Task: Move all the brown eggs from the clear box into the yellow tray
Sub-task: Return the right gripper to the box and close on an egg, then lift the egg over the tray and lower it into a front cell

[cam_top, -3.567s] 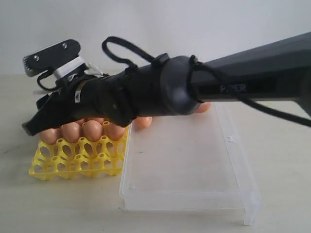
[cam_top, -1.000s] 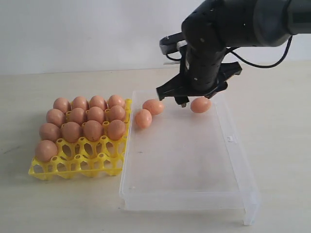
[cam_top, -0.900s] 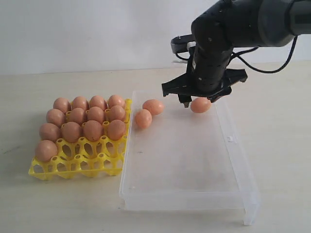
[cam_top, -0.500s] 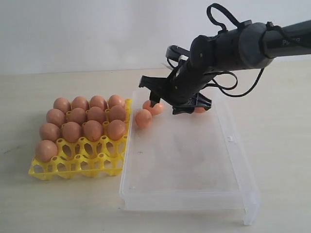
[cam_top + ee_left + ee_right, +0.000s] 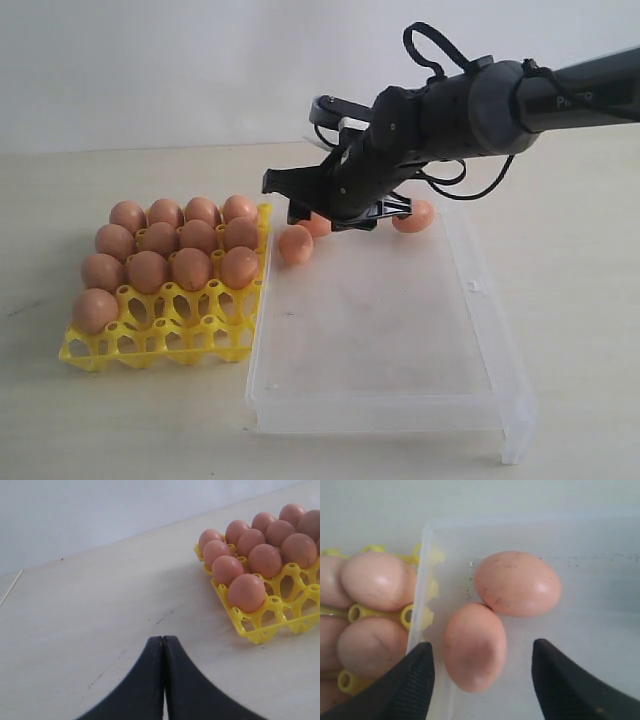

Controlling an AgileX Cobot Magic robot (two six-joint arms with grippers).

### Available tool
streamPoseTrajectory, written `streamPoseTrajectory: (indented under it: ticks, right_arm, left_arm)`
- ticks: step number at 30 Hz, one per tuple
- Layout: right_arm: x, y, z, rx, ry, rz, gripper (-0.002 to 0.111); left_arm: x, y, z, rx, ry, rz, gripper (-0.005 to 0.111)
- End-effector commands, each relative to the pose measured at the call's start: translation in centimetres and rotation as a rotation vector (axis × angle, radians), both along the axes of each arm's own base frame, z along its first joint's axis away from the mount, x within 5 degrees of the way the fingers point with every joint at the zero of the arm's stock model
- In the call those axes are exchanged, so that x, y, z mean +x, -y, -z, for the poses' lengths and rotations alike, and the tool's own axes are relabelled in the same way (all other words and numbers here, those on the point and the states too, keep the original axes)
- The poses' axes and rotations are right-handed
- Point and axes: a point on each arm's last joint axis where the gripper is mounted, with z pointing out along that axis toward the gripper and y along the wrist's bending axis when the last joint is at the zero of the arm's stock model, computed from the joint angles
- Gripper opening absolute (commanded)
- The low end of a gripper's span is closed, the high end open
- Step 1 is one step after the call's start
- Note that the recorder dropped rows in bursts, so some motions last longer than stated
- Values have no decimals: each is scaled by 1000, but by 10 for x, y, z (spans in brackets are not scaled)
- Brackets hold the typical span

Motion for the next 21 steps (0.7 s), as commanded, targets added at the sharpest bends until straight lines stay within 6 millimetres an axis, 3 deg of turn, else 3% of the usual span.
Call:
streamPoseTrajectory:
  ticks: [1, 16, 19, 21]
  right_arm:
    - [-1, -10, 1, 10, 60, -26, 55]
    - [8, -22, 32, -16, 32, -50, 55]
    - [12, -26, 34, -30, -9, -64, 43]
    - [12, -27, 35, -45, -33, -75, 23]
  left_arm:
    - [0, 0, -2, -5, 18, 1, 0]
    - [0, 0, -2, -5, 18, 1, 0]
    - [0, 0, -2, -5, 18, 1, 0]
    - [0, 0, -2, -5, 18, 1, 0]
